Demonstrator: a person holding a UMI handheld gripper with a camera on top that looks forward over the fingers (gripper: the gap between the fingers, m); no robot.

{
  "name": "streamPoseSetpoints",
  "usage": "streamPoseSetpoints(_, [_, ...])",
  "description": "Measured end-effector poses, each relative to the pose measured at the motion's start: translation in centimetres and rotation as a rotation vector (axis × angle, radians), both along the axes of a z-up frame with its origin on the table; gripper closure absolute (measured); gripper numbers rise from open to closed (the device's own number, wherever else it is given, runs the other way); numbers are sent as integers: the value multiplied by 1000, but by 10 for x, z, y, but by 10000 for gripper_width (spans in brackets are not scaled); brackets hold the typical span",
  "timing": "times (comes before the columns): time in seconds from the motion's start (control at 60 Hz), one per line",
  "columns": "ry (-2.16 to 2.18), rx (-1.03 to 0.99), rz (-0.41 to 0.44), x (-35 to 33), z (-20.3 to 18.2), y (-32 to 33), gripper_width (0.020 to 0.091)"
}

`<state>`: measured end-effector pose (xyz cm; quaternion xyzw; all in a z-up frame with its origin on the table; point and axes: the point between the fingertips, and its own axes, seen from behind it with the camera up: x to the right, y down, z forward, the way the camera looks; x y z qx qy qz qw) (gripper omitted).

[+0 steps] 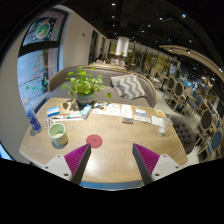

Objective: Pour water

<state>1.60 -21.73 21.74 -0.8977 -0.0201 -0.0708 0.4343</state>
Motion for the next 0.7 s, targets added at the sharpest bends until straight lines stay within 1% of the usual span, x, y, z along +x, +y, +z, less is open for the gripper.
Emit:
streamPoseSetpoints(0.1, [-13,-7,-7,-8,-4,-6,246])
streamPoseSetpoints(0.183, [-18,-15,-10,-38,-13,-10,246])
streamPoseSetpoints(0.333, [-20,-53,11,-90,-34,-27,244])
streamPoseSetpoints(0.5, [14,-88,56,-173,-62,-47,246])
streamPoseSetpoints(0.7, [94,-84,147,-295,-88,-53,246])
